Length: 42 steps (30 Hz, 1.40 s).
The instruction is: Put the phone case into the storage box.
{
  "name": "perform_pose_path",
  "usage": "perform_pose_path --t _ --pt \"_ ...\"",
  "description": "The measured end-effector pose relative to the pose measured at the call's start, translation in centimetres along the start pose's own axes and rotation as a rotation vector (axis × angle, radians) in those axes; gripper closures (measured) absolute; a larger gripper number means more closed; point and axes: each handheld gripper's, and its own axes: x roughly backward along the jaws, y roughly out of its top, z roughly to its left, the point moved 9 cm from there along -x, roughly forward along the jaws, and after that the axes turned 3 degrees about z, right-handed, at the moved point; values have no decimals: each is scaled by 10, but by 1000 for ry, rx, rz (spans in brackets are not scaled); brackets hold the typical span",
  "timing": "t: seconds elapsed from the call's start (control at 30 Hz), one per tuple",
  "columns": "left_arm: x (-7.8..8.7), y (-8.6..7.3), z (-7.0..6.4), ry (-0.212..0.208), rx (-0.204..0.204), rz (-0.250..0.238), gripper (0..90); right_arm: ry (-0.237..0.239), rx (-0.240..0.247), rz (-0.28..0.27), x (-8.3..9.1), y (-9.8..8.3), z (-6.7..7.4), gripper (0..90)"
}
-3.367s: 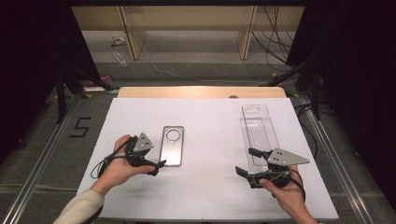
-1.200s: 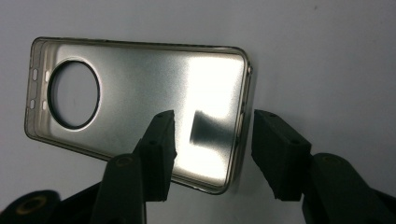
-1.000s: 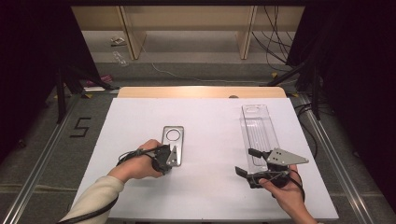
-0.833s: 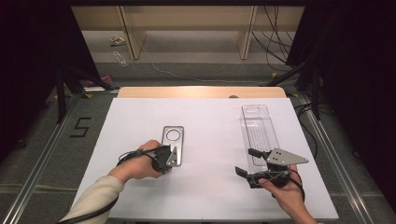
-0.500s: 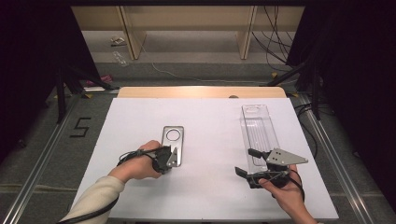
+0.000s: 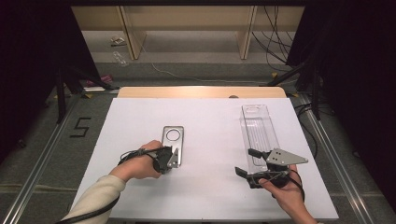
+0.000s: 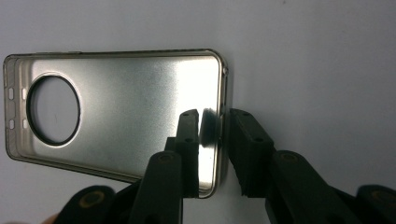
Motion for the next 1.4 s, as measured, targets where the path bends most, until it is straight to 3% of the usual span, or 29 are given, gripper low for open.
perform_pose_path --t 0.13,0.47,1.3,1.4 --pt "0 0 -2 -11 7 0 754 2 0 1 0 0 0 160" --pt "0 0 -3 -15 -22 9 816 4 0 5 -1 -1 1 160" --pt "-1 0 -4 -15 -16 3 856 4 0 12 -1 -2 0 160" --pt "0 1 -3 -6 -33 1 857 1 0 14 -1 -2 0 159"
